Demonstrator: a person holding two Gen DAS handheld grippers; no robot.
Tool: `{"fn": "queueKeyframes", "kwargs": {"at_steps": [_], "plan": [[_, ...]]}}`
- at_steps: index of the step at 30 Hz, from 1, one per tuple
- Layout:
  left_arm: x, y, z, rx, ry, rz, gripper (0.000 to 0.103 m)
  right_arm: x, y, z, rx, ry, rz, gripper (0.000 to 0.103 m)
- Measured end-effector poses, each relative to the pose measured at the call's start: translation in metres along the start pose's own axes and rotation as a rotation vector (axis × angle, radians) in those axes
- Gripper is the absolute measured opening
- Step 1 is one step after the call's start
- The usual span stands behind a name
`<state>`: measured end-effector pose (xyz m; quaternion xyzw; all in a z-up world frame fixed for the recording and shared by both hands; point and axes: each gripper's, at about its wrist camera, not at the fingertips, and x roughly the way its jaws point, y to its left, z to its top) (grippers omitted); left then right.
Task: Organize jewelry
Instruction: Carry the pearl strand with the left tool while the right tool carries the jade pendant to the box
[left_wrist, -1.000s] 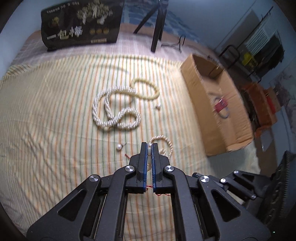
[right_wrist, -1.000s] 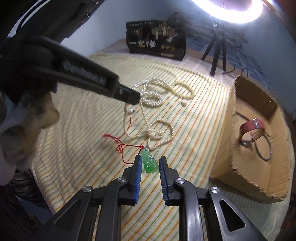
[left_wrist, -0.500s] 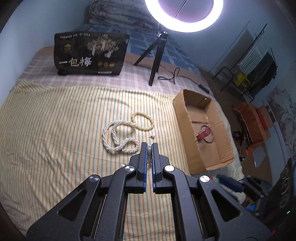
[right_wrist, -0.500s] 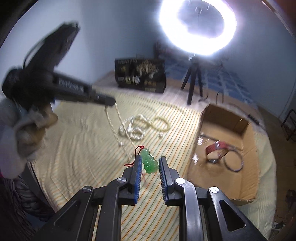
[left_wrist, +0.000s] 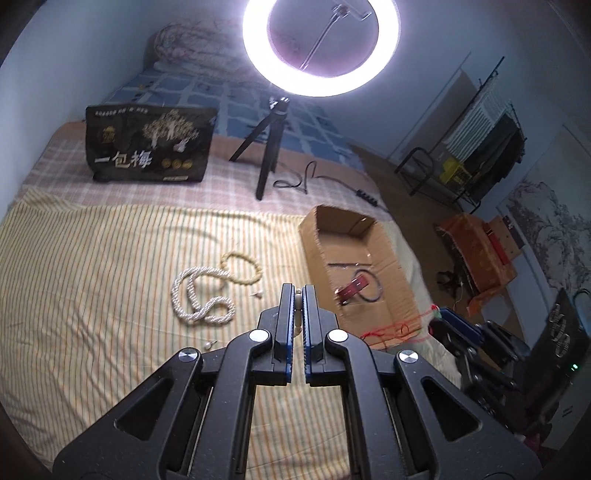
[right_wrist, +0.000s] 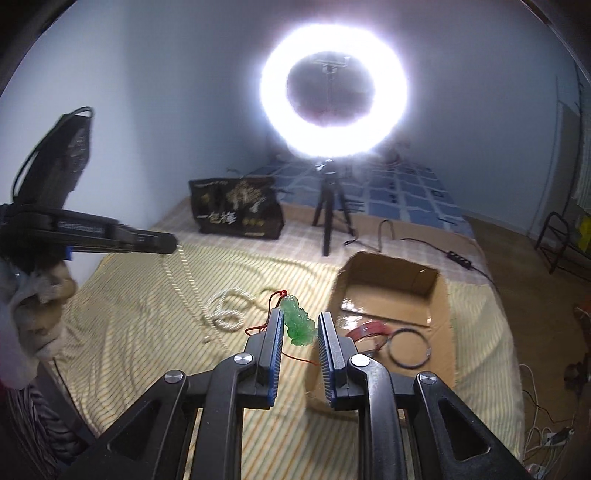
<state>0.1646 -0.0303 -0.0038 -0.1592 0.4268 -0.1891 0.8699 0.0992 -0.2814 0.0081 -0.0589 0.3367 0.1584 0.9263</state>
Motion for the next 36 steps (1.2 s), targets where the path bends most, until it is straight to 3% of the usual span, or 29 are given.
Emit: {"fn": "queueKeyframes", "kwargs": {"at_steps": [18, 36], "plan": [[-0.01, -0.065, 0.033, 0.089, -0.053, -0.061, 0.001, 0.011, -0.081, 0.014, 0.131, -0.032, -0.115, 0.017], [0.03, -0.137, 0.031, 0.142, -0.003, -0.132, 0.001, 0.037, -0.121, -0.008, 0.198, 0.062, -0.149, 0.017]]}}
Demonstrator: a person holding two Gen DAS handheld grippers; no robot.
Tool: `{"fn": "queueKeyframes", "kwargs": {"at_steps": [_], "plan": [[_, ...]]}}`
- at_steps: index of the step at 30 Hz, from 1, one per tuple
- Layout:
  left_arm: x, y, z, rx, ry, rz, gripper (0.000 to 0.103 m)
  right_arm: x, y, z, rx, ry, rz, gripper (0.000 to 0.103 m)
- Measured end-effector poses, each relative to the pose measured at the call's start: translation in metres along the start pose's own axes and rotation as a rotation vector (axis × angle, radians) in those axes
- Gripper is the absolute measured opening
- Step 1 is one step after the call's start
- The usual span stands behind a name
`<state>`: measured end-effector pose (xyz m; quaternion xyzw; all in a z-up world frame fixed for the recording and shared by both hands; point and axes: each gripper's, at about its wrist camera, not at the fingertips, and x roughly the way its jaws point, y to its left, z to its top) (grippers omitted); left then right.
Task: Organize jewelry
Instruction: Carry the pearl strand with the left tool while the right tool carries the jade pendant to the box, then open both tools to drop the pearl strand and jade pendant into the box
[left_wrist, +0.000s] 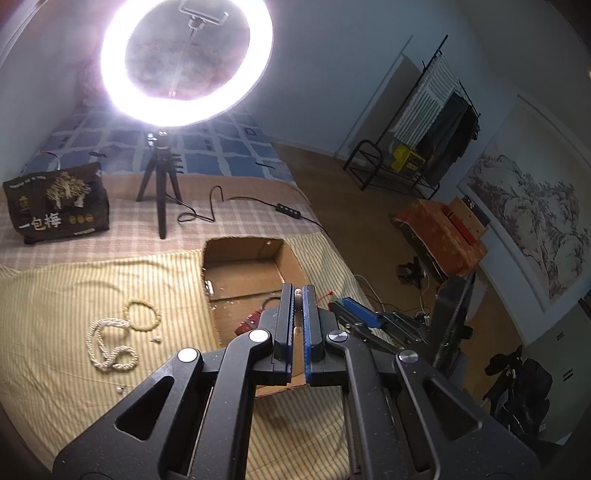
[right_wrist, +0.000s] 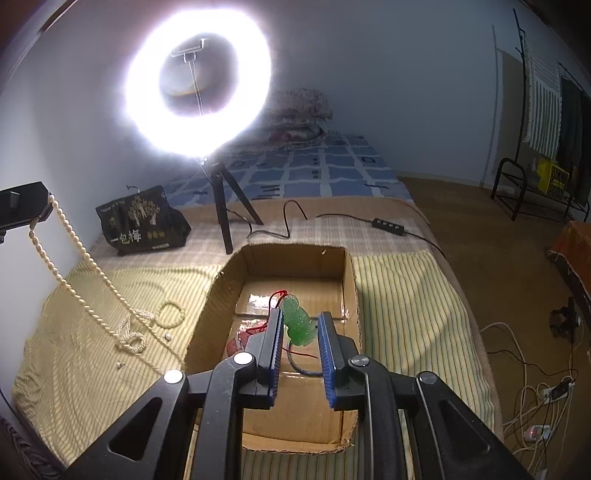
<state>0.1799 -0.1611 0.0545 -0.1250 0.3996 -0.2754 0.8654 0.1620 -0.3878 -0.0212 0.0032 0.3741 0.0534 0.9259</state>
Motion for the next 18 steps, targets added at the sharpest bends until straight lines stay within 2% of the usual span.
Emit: {"fn": "queueKeyframes", "kwargs": {"at_steps": [11, 14, 16, 18], "plan": [[0.044, -0.004, -0.031, 0.008, 0.108, 0.03, 0.001, 0.012, 0.004, -0.009, -0.021, 0.055, -0.006, 0.019], [0.052, 0.003, -0.038, -0.01, 0.138, 0.03, 0.001, 0.015, 0.005, -0.011, -0.028, 0.068, -0.01, 0.033], [0.056, 0.007, -0.041, -0.017, 0.15, 0.036, 0.002, 0.017, 0.005, -0.013, -0.033, 0.076, -0.028, 0.048], [0.057, 0.011, -0.044, -0.012, 0.155, 0.047, 0.002, 0.019, 0.003, -0.014, -0.027, 0.08, -0.043, 0.054]]}}
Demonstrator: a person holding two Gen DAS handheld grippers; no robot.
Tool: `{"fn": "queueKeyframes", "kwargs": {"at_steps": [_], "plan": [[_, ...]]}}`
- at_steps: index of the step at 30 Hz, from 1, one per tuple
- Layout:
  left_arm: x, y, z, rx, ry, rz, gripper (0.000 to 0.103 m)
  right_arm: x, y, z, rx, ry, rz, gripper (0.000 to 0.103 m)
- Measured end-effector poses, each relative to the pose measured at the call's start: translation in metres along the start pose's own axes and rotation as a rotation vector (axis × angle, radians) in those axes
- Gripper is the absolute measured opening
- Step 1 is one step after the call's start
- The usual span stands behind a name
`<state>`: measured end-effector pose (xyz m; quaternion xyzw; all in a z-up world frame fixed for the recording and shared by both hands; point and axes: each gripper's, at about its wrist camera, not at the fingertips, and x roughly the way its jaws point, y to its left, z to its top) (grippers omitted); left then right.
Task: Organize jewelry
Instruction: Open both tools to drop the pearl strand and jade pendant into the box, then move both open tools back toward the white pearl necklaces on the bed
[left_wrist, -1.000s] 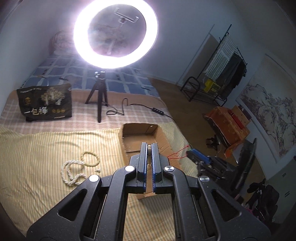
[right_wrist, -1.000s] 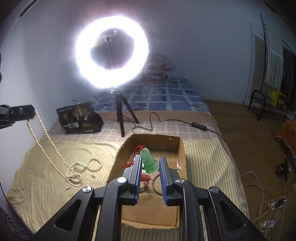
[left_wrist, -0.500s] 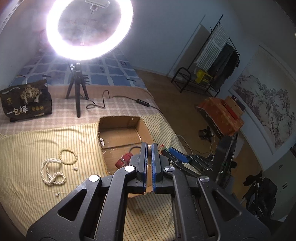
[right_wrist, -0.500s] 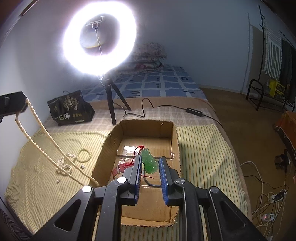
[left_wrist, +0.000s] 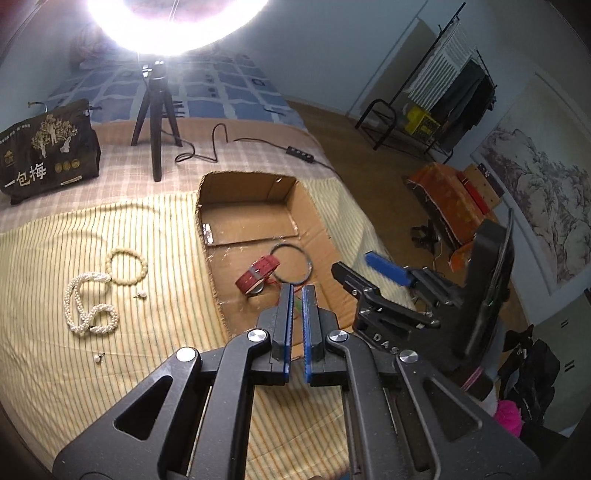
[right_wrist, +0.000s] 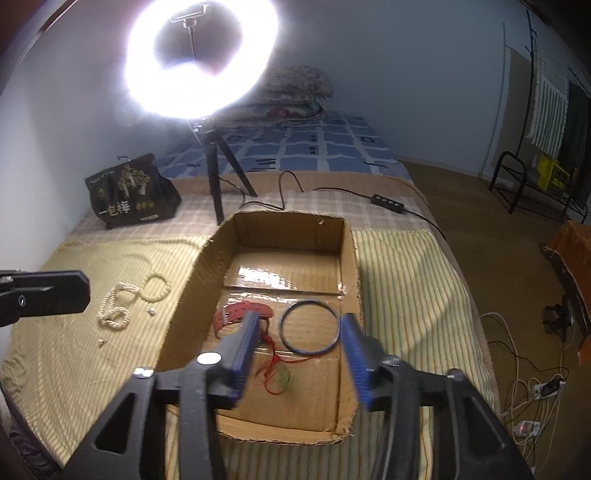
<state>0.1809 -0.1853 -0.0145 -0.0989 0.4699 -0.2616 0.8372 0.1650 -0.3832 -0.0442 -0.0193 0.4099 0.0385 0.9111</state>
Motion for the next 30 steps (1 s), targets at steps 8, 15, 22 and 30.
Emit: {"fn": "queueKeyframes", "kwargs": {"at_steps": [8, 15, 22, 30], "plan": [[-0.003, 0.016, -0.012, 0.014, -0.004, 0.053, 0.002, -0.001, -0.006, 0.001, 0.054, -0.004, 0.005, 0.061], [-0.017, 0.035, -0.017, 0.041, -0.025, 0.118, 0.002, -0.005, 0.004, 0.002, 0.047, -0.024, 0.013, 0.074], [-0.044, 0.081, -0.016, 0.013, -0.073, 0.213, 0.004, -0.01, 0.024, 0.004, 0.015, -0.048, 0.043, 0.079], [-0.073, 0.14, -0.017, -0.04, -0.127, 0.311, 0.028, -0.011, 0.044, 0.005, 0.0, -0.06, 0.088, 0.084]]}}
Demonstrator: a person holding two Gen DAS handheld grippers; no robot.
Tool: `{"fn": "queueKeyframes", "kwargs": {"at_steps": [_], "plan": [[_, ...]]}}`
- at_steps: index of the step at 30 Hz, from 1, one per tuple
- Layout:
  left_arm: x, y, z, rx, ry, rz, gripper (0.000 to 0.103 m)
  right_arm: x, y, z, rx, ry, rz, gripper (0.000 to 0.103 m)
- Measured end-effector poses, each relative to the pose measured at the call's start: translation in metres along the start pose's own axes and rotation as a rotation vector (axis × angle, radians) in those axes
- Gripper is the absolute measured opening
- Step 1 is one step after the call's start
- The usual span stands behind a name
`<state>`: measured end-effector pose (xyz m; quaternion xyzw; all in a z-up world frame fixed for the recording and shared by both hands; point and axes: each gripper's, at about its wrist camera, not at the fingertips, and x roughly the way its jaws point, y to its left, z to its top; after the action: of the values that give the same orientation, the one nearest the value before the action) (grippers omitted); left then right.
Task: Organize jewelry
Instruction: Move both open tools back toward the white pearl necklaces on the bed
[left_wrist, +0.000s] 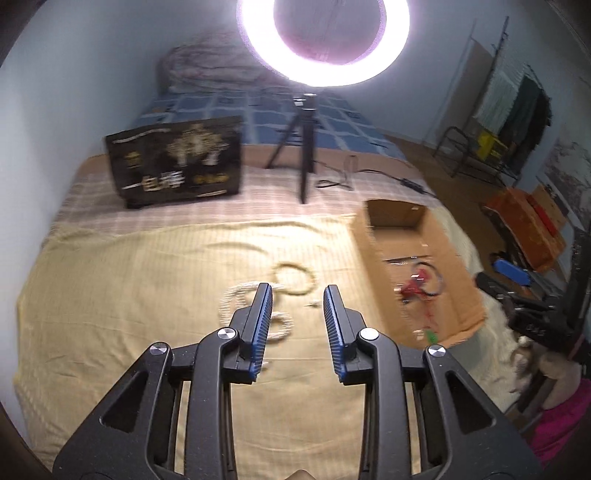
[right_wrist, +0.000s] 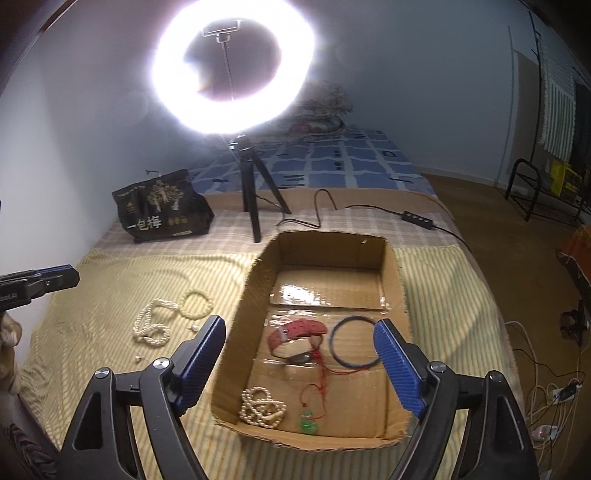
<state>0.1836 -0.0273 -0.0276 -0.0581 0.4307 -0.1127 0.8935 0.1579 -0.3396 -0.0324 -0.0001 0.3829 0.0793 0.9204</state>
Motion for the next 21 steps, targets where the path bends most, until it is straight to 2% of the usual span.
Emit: {"fn": "queueKeyframes", "kwargs": {"at_steps": [5, 17, 21], "plan": [[0.012, 0.035, -0.011, -0.067, 0.051, 0.032, 0.028, 0.007, 0.016, 0.003, 0.011, 0.01, 0.048, 0.084], [0.035, 0.066, -0.032, -0.147, 0.144, 0.023, 0.028, 0.036, 0.059, 0.018, 0.114, 0.05, 0.185, 0.084], [0.047, 0.074, -0.034, -0.184, 0.167, 0.017, 0.028, 0.055, 0.083, 0.028, 0.093, 0.103, 0.234, 0.076]]}}
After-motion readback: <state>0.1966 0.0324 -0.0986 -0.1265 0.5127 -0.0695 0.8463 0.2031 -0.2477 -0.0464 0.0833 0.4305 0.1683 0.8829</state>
